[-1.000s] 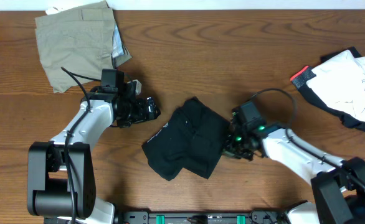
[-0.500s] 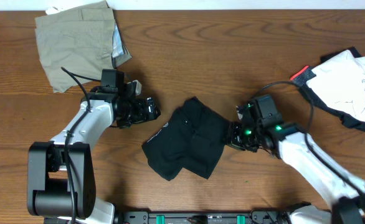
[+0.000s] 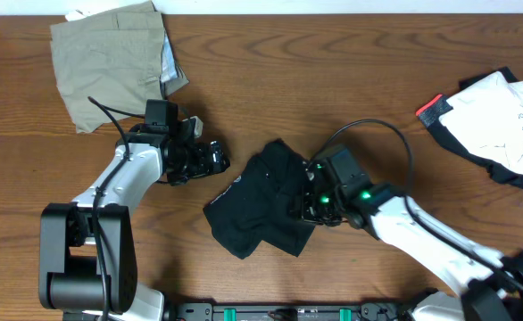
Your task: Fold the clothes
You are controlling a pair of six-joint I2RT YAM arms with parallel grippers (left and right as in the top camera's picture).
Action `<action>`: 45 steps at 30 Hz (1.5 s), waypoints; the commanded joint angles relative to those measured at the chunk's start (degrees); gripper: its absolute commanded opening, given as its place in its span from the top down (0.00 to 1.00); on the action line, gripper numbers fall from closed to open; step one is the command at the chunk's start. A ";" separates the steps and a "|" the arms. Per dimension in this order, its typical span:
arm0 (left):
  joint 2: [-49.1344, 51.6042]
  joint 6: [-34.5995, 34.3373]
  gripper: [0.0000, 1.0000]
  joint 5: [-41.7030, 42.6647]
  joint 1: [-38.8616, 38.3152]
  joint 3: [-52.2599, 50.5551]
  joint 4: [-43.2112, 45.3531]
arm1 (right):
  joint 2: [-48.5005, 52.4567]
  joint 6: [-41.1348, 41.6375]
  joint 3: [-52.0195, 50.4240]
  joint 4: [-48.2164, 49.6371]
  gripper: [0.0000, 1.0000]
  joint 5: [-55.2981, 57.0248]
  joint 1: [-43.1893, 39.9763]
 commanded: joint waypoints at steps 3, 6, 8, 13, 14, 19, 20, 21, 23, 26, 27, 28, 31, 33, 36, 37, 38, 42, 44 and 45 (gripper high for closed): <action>0.04 0.09 0.07 -0.68 0.17 0.57 -0.13 | 7.48 3.34 0.68 2.43 0.99 1.90 1.77; 0.04 0.11 0.07 -0.70 0.17 0.57 -0.37 | 9.84 3.32 0.68 2.47 0.99 1.95 1.25; 0.04 0.11 0.07 -0.70 0.17 0.57 -0.59 | 10.38 3.23 0.68 1.20 0.99 2.25 0.39; 0.04 0.11 0.07 -0.70 0.17 0.57 -0.55 | 10.40 -0.33 0.68 -2.69 0.99 2.99 -3.17; 0.04 0.11 0.07 -0.70 0.17 0.57 -0.55 | 10.40 -1.60 0.68 -3.32 0.99 2.97 -4.13; 0.04 0.11 0.07 -0.66 0.17 0.57 -0.55 | 10.40 -6.47 0.68 -4.79 0.99 3.02 -8.94; 0.04 0.09 0.07 -0.66 0.17 0.57 -0.55 | 10.40 -7.10 0.68 -4.81 0.99 3.02 -9.94; 0.04 0.09 0.07 -0.57 0.17 0.57 -0.55 | 10.40 -7.80 0.68 -4.81 0.99 3.04 -10.78; 0.04 0.09 0.07 0.79 0.17 0.57 -0.55 | 10.40 -9.77 0.70 -4.63 0.99 3.37 -12.63; 0.04 0.13 0.07 4.83 0.17 0.57 -0.17 | 10.40 -10.93 0.74 -4.48 0.99 6.99 -15.19; 0.04 0.13 0.07 6.34 0.17 0.57 0.11 | 10.40 -10.95 0.79 -4.26 0.99 8.20 -16.11; 0.04 0.15 0.07 7.61 0.17 0.57 0.31 | 10.40 -11.19 0.83 -3.72 0.99 8.57 -16.90; 0.04 1.84 0.07 13.38 -0.07 0.57 0.74 | 10.40 -12.02 1.44 -1.70 0.99 8.57 -19.10; 0.04 4.74 0.07 18.67 -0.76 0.57 0.74 | 10.40 -12.33 2.54 -0.98 0.99 8.57 -20.28; 0.04 5.29 0.06 21.70 -2.86 0.57 0.72 | 10.40 -12.55 5.27 -0.90 0.99 8.35 -21.18; 0.04 5.29 0.07 21.66 -3.82 0.57 0.70 | 10.40 -13.46 6.36 -0.98 0.99 7.32 -21.16; 0.04 5.29 0.07 21.59 -4.72 0.57 0.72 | 10.40 -14.40 7.56 -1.49 0.99 5.86 -21.09; 0.04 5.25 0.07 20.87 -7.04 0.57 0.63 | 10.27 -15.98 11.93 -6.80 0.92 4.96 -20.39; 0.04 4.79 0.07 18.56 -7.56 0.57 -0.24 | 10.08 -16.28 13.84 -9.79 0.82 5.14 -20.48; 0.04 4.37 0.07 17.00 -7.74 0.57 -0.85 | 9.92 -16.28 14.40 -10.80 0.80 5.09 -20.61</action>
